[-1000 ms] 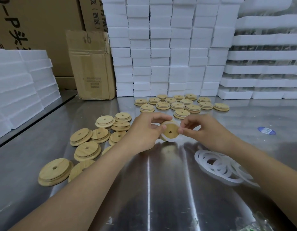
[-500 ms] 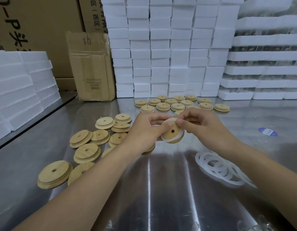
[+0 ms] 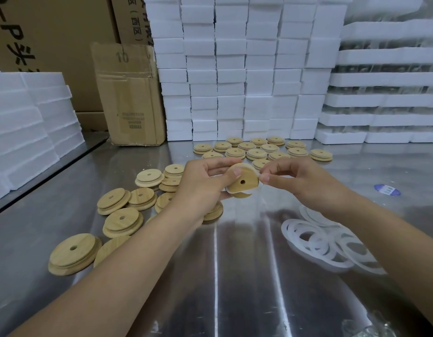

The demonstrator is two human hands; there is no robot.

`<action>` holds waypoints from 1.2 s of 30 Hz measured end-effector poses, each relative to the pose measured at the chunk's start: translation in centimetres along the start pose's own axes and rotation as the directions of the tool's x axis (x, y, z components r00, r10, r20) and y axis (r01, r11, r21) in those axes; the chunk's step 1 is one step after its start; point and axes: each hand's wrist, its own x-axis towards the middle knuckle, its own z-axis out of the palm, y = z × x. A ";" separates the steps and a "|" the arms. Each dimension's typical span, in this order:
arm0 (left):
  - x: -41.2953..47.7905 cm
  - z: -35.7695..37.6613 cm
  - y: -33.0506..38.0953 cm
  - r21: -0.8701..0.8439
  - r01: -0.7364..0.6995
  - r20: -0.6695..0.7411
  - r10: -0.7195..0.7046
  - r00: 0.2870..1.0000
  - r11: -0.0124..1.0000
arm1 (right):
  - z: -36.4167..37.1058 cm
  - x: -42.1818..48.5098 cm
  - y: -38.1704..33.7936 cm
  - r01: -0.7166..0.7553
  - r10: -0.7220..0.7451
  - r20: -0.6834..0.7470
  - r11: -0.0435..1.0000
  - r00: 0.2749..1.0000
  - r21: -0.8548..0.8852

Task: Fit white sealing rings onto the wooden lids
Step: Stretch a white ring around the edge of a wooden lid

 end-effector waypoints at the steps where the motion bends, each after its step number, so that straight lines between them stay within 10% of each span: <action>1: 0.0 0.0 0.1 -0.012 -0.008 -0.004 0.008 1.000 1.000 | -0.1 0.1 0.0 0.000 0.000 -0.001 1.000 1.000 -0.017; 22: -0.4 0.2 -1.2 0.122 -0.062 0.027 0.059 0.998 0.991 | 2.4 -0.4 -0.5 -0.052 0.061 -0.051 0.984 0.997 0.173; 36: -0.2 0.1 -1.6 0.104 -0.035 -0.030 0.039 0.999 0.994 | 1.3 -0.5 -0.6 -0.051 0.051 0.019 0.998 0.999 -0.034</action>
